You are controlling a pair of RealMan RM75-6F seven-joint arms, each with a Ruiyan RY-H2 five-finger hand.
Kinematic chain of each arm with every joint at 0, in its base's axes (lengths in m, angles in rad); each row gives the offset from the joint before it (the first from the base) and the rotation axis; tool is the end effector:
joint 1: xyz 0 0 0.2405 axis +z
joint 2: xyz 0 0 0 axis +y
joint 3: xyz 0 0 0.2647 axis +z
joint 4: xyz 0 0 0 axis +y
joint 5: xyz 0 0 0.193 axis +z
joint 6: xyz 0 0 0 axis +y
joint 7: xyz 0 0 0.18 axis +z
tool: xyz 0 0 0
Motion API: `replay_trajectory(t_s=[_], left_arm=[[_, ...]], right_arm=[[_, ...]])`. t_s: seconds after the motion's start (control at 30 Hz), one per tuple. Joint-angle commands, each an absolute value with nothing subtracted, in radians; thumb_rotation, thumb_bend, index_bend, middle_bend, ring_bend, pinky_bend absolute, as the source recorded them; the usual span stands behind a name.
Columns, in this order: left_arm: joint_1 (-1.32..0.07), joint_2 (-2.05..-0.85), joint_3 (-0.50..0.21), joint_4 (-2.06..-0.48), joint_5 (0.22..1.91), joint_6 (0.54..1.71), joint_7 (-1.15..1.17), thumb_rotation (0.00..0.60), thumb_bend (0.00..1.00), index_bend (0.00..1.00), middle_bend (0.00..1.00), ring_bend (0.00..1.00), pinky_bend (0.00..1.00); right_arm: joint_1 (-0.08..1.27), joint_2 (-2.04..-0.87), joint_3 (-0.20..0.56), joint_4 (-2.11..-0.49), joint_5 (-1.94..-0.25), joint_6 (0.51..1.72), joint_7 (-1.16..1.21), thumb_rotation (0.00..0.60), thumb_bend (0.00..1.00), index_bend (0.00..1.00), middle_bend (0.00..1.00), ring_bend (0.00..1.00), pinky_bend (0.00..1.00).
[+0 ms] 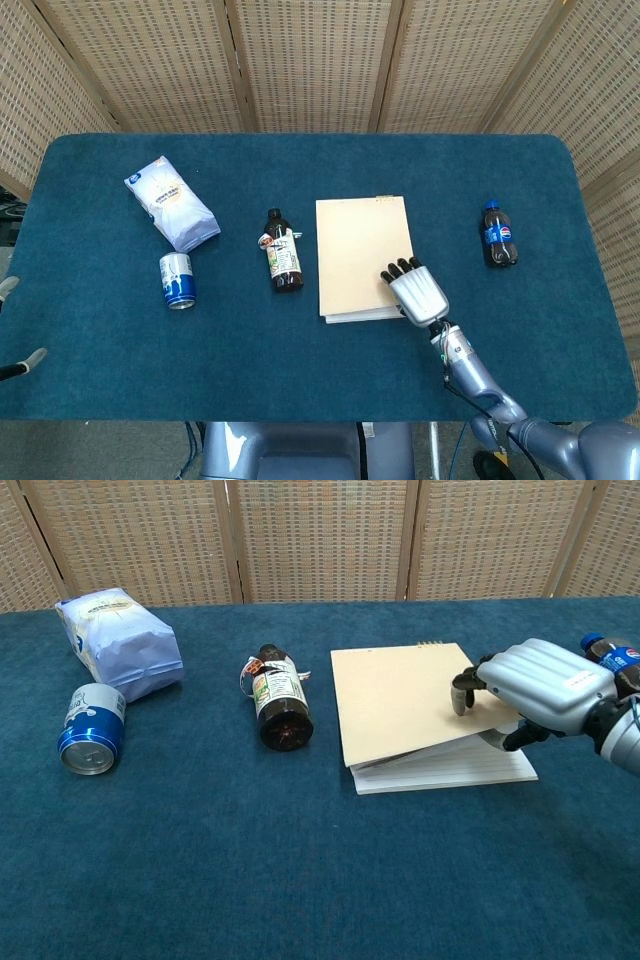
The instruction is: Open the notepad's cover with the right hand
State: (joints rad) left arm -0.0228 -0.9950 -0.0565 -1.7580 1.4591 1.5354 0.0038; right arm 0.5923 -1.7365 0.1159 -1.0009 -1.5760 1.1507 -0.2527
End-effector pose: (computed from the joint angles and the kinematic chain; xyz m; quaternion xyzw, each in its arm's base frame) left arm -0.3060 0.1968 0.2165 -0.5572 -0.4016 -0.3868 0.6154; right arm -0.2000 -0.3627 -0.0282 0.7732 -0.1933 0.3683 0.4787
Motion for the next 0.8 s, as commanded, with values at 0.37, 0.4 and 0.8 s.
replay_trajectory(t_s=[0.37, 0.4, 0.8], left_arm=[[-0.023, -0.999, -0.055, -1.759, 1.463, 1.536, 0.011, 0.600, 0.00, 0.00, 0.00, 0.00, 0.00], [-0.023, -0.999, -0.055, -1.759, 1.462, 1.536, 0.012, 0.600, 0.00, 0.00, 0.00, 0.00, 0.00], [-0.021, -1.001, -0.050, -1.761, 1.471, 1.540, 0.018, 0.600, 0.00, 0.00, 0.00, 0.00, 0.00]], right_arm=[[0.605, -1.727, 0.029, -0.858, -1.670, 1.216, -0.044, 0.600, 0.65, 0.62, 0.63, 0.53, 0.67], [0.604, -1.723, 0.021, -0.852, -1.678, 1.224, -0.027, 0.600, 0.65, 0.63, 0.63, 0.53, 0.67], [0.559, -1.615, -0.097, -0.873, -1.798, 1.363, 0.074, 0.600, 0.67, 0.63, 0.64, 0.53, 0.67]])
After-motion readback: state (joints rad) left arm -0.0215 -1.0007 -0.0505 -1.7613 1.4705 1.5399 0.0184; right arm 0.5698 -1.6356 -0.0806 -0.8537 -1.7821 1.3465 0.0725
